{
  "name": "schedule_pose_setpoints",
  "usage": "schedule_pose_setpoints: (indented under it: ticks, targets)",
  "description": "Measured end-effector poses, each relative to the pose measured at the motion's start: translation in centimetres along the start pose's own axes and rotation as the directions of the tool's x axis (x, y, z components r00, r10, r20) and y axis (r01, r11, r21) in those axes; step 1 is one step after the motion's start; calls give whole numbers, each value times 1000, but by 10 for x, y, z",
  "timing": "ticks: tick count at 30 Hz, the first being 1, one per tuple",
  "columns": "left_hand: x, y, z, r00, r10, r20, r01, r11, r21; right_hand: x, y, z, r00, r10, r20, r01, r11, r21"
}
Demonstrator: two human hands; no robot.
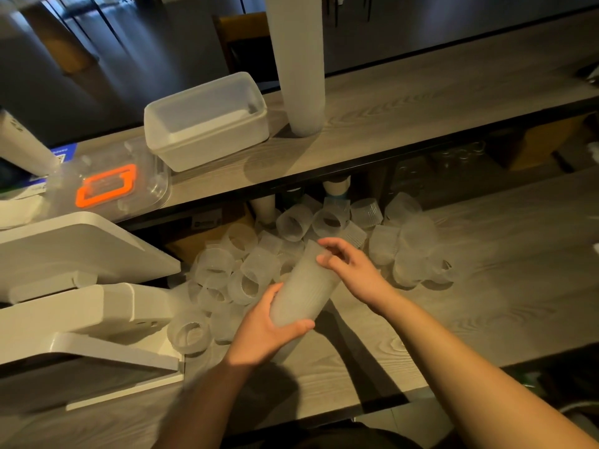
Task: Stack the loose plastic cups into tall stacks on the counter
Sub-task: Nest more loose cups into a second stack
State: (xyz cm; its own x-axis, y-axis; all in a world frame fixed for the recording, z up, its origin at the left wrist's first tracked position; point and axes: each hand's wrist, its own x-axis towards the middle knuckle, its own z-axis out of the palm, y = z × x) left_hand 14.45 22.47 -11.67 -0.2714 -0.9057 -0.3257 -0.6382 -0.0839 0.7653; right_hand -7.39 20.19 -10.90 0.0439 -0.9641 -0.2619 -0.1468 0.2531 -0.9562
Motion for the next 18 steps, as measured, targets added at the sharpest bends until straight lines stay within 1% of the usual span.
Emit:
schedule_pose_setpoints:
  ticks: [3,6,9,12,14,16,18]
  targets:
    - [1,-3,0,1000,-6,13,6,1000,5,-5,6,15,998,5,57,-4,1000,-23]
    - [0,-11,2,998,-52,20,53,998,-28,-5,7,17,996,23,85,-21,999,-24]
    - [1,-14,4,996,-85,-6,85,994,-63,-1,9,16,997,16,75,-14,999,-37]
    - [3,-10,3,996,-88,-13,87,993,-79,12,12,11,999,18,-38,-17,1000,24]
    - [4,-8,0,996,-85,-14,83,991,-101,29,16,2,994,31,-103,-31,1000,6]
    - [6,-9,-4,996,-86,-18,83,989,-126,50,24,-8,988,21,-153,-37,994,-105]
    - [9,-13,-7,995,-93,-22,89,984,-155,69,30,-18,976,-17,-219,-44,961,-272]
